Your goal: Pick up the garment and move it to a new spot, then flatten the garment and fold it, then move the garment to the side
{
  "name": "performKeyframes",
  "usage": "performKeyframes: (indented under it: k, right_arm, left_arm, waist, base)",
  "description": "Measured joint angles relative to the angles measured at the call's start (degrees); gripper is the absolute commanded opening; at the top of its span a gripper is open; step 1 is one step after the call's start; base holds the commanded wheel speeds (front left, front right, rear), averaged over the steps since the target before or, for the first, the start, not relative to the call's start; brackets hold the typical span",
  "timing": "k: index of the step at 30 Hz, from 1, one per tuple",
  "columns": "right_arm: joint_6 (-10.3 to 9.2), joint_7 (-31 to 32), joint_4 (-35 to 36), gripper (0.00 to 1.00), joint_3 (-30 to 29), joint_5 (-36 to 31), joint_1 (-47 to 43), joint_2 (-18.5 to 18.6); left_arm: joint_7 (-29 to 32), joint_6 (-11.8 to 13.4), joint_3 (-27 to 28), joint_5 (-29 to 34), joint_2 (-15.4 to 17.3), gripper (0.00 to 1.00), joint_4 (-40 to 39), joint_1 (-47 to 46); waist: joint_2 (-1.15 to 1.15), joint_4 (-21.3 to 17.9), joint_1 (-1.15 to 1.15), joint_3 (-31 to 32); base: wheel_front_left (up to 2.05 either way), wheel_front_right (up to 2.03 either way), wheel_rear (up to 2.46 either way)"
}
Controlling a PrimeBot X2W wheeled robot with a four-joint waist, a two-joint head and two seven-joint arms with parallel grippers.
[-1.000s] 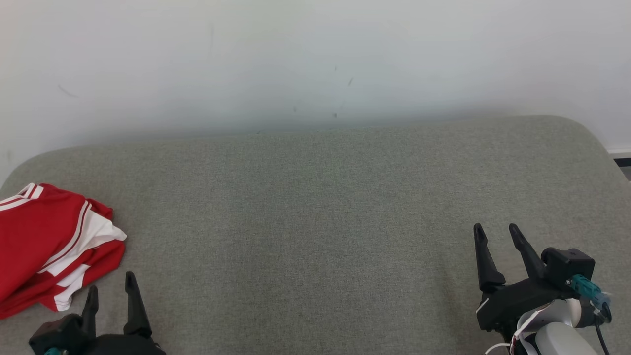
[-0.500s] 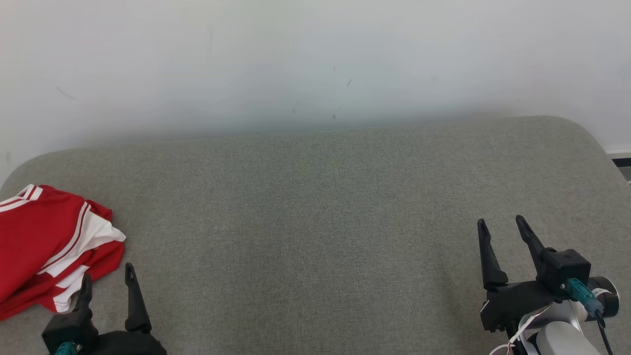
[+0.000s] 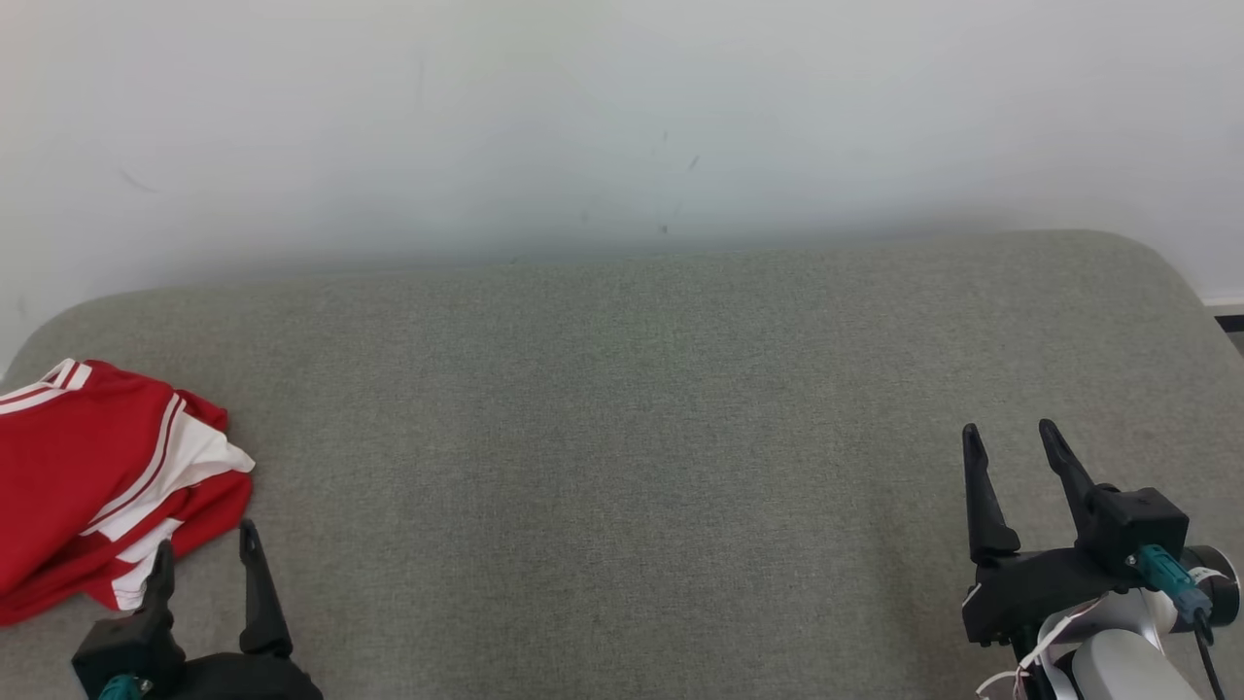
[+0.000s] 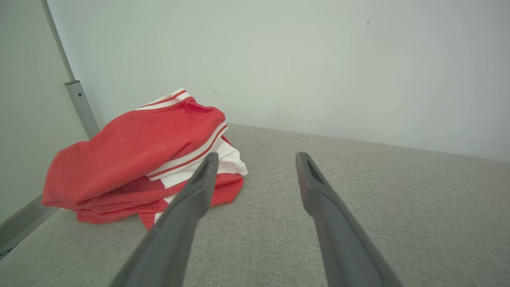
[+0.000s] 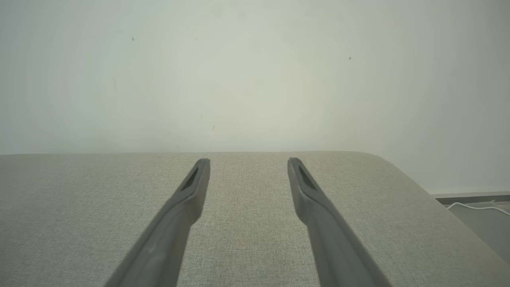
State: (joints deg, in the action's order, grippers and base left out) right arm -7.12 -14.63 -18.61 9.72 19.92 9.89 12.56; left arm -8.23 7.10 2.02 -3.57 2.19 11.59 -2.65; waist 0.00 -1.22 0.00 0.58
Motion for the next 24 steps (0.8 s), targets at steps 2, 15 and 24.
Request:
performKeyframes:
  k: [2,15,24]
  right_arm:
    - [0.00,0.00,0.09,1.00,-0.43,0.07,-0.16,0.01]
    - [0.10,0.00,0.54,1.00,0.29,0.07,-1.30,-0.01]
    - [1.07,0.00,0.52,1.00,2.18,0.05,-1.20,-0.63]
  left_arm:
    - [0.42,0.00,-0.46,0.01,0.00,1.00,-0.20,-0.01]
    - [2.24,0.00,-1.11,2.13,-0.01,1.00,-1.33,-0.07]
    - [3.70,0.00,-0.69,2.64,0.01,1.00,-2.56,0.27]
  waist:
    - [0.00,0.28,0.00,-0.03]
    - [0.00,6.17,0.00,-0.02]
    - [0.00,12.93,0.00,-0.01]
  base:
    - [0.00,0.00,0.00]
    - [0.00,0.00,0.00]
    - [0.00,0.00,0.00]
